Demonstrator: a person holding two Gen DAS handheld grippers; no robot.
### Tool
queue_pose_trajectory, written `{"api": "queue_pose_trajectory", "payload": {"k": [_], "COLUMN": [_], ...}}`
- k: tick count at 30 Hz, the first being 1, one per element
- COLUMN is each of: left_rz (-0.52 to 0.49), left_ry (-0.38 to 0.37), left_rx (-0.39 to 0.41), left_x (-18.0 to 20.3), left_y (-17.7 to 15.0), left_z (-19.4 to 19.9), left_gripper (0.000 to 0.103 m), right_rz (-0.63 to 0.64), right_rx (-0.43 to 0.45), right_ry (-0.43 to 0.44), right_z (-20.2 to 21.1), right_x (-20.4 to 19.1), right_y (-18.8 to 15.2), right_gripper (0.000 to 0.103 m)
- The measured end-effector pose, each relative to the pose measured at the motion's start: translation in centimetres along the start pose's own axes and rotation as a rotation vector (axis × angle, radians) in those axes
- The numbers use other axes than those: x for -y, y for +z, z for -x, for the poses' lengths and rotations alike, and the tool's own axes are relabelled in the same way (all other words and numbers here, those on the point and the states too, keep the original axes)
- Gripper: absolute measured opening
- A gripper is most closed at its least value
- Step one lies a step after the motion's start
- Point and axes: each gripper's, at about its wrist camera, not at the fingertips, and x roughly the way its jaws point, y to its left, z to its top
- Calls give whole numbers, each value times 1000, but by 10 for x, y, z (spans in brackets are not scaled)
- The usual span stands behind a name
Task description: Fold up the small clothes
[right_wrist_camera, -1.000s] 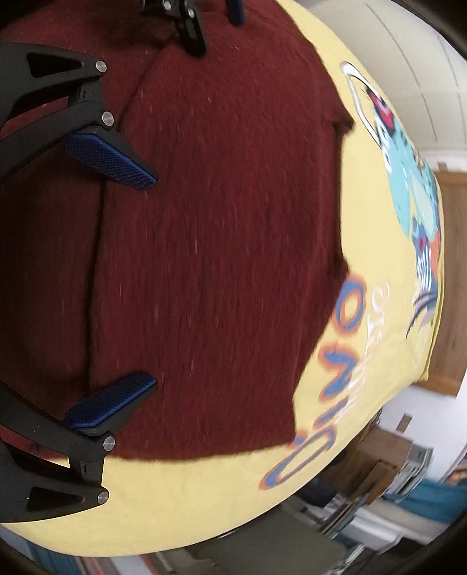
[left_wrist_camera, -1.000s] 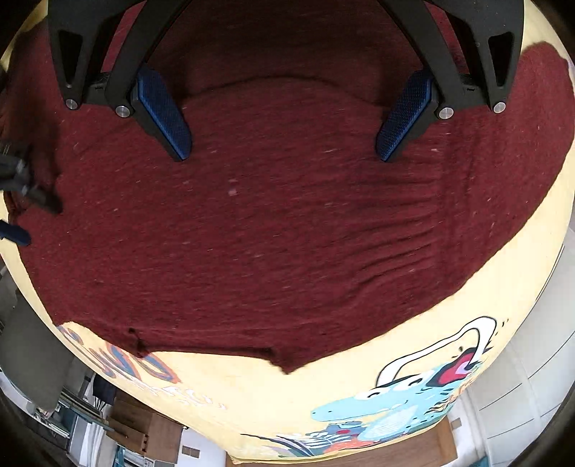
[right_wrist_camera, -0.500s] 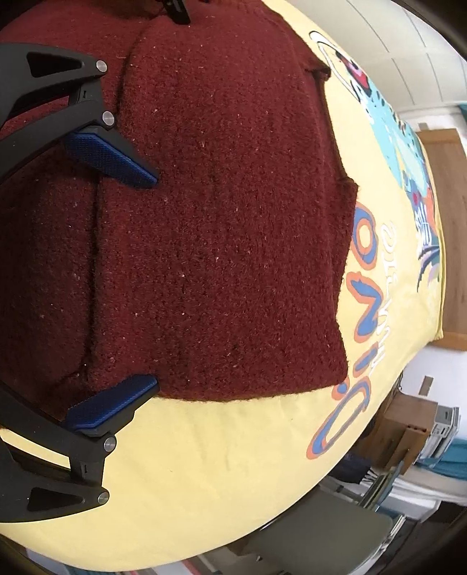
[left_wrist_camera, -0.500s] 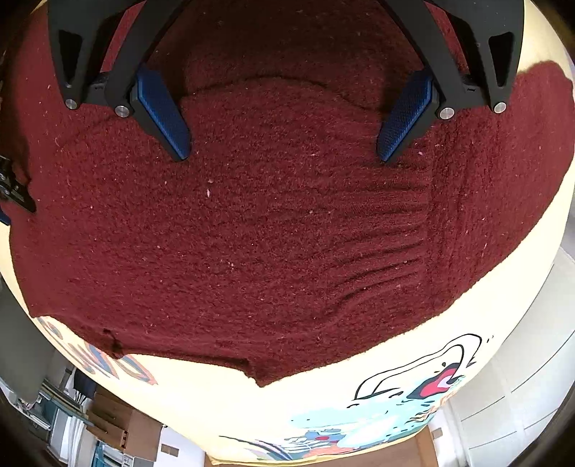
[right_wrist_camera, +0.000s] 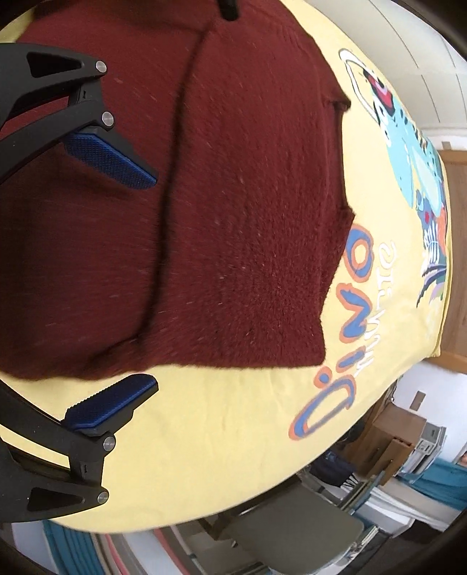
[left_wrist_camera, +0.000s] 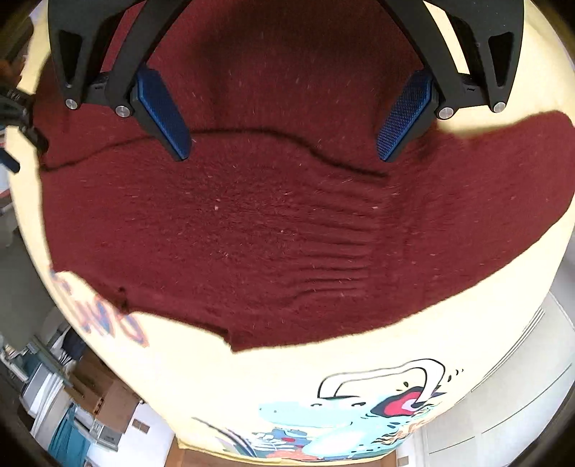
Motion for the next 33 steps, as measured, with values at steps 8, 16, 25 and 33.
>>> {"api": "queue_pose_trajectory", "payload": {"k": [8, 16, 25, 33], "left_rz": [54, 163, 432, 668], "left_ry": [-33, 49, 140, 174], "left_rx": [37, 21, 19, 24], "left_x": [-56, -127, -225, -298], "left_y": [-5, -27, -50, -74], "left_z": [63, 78, 84, 89], "left_gripper": [102, 102, 102, 102], "right_rz": [-47, -191, -284, -288], "right_rx": [41, 60, 31, 35], "right_ry": [5, -37, -72, -70], "right_z": [88, 126, 122, 124], "right_x": [12, 33, 44, 42], "right_y": [-30, -60, -86, -84], "right_gripper": [103, 103, 103, 103]}}
